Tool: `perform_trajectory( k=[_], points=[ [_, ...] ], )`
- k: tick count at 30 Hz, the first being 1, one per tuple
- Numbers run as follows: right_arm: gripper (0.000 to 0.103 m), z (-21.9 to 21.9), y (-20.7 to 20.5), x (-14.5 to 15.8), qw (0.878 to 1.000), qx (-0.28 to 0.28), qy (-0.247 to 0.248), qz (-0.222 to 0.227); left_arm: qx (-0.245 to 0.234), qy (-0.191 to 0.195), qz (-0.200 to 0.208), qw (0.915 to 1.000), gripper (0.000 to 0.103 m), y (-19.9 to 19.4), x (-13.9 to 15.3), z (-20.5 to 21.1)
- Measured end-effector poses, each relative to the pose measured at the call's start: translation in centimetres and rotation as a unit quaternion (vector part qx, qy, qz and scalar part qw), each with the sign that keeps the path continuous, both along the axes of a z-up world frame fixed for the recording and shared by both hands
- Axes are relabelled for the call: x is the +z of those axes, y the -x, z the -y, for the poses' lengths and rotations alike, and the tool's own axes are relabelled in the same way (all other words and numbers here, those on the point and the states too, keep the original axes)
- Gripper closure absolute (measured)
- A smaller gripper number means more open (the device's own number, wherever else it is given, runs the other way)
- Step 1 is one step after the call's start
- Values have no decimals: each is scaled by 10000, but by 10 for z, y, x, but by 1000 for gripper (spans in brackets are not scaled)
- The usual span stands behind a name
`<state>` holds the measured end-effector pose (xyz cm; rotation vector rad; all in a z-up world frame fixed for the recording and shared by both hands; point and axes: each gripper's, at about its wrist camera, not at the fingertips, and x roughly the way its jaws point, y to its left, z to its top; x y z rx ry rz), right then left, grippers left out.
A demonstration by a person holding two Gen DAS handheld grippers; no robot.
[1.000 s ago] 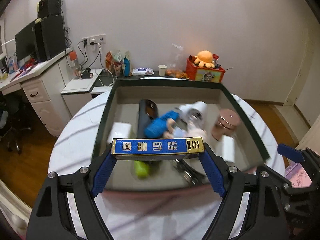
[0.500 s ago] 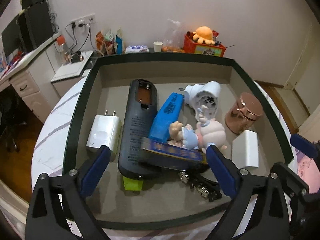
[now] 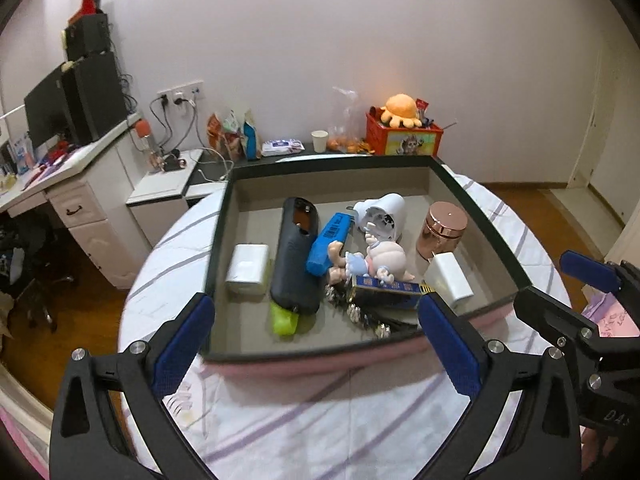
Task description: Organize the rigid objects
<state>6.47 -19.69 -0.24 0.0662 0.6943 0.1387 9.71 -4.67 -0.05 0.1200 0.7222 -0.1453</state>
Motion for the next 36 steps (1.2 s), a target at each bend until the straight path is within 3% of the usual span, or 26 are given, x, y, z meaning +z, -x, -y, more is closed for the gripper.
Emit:
perform_trajectory(
  k=[17,23,36],
  points=[
    [23,-5,77,13,9995,-179,-191,164,352,-53,96,9993,0,88,27,-21],
    [23,-16,89,15,9996,-95,-161,220,367,-343,294,9983,0,106,33,-11],
    [23,-11,105,31,9985,-184,-189,476,388,-156,411,9983,0,119,46,-11]
  ],
)
